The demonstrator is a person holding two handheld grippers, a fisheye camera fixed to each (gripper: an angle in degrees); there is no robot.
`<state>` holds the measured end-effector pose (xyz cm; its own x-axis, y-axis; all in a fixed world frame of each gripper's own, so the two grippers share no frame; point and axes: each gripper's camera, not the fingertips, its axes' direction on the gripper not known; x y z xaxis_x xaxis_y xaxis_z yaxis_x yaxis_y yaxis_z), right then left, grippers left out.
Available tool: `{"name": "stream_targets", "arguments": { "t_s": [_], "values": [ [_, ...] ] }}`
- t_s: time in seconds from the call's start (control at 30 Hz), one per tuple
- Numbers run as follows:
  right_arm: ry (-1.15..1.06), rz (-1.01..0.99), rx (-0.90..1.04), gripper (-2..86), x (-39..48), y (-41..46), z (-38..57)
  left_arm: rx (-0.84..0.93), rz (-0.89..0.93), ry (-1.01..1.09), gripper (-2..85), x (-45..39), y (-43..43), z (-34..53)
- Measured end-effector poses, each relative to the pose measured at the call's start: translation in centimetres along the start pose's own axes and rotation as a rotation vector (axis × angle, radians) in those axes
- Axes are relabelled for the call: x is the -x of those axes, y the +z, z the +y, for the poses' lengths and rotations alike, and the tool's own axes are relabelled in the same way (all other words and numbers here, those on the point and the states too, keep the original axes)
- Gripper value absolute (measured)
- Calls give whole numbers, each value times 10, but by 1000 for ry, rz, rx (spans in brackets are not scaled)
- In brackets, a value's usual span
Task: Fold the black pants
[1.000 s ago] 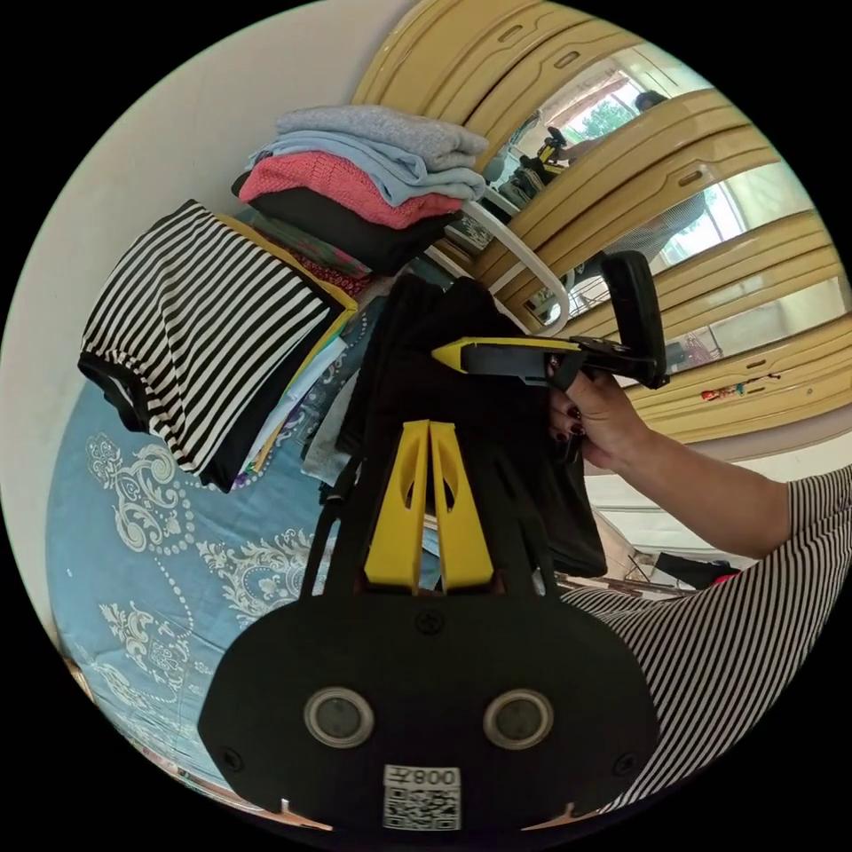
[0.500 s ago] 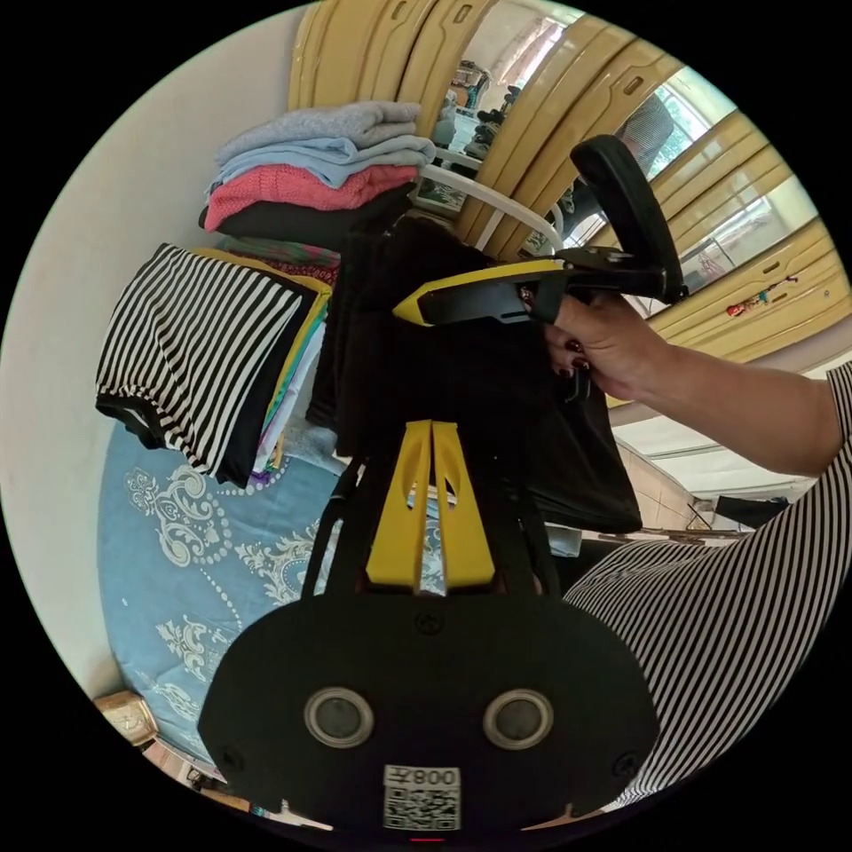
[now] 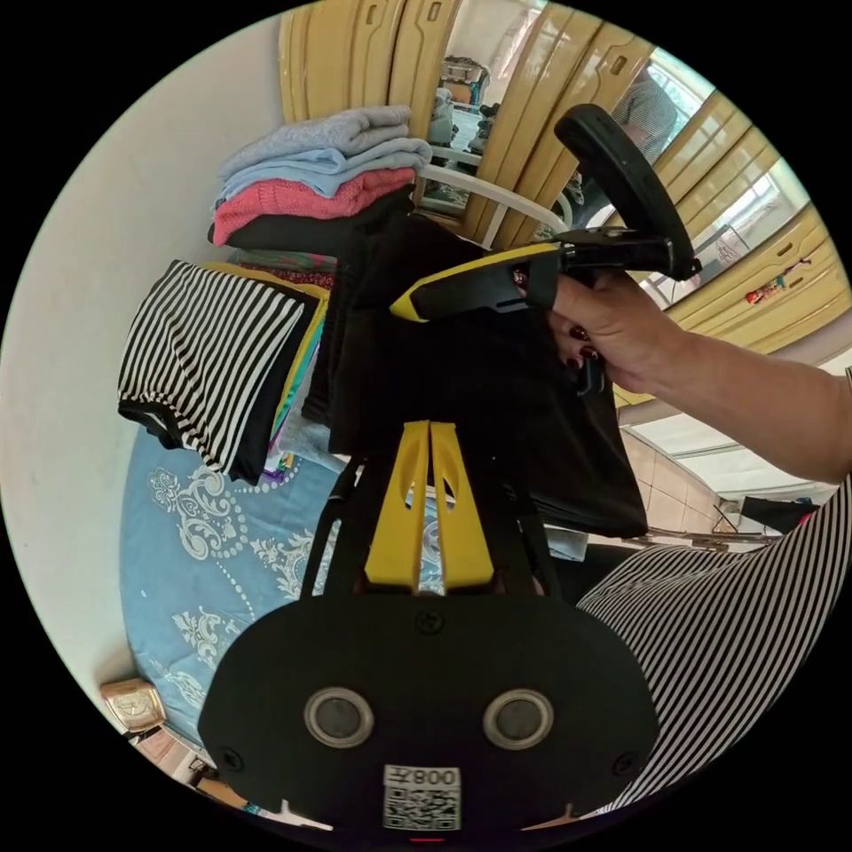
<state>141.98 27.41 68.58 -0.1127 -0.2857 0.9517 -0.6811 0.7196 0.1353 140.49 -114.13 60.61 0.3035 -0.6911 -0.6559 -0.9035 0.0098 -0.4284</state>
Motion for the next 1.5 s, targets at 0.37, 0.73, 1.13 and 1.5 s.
{"name": "stream_targets", "arguments": {
  "t_s": [0.37, 0.73, 1.13, 1.5],
  "values": [
    [-125, 134, -10, 3, 22, 33, 15, -47, -127, 26, 0, -25, 7, 27],
    [-33, 210, 91, 1, 30, 43, -6, -94, 43, -26, 0, -1, -25, 49],
    [121, 204, 163, 1, 55, 34, 127, -46, 25, 23, 0, 10, -2, 76],
    [180, 257, 255, 1, 57, 105, 130, -7, 55, 77, 1, 34, -2, 90]
  ]
}}
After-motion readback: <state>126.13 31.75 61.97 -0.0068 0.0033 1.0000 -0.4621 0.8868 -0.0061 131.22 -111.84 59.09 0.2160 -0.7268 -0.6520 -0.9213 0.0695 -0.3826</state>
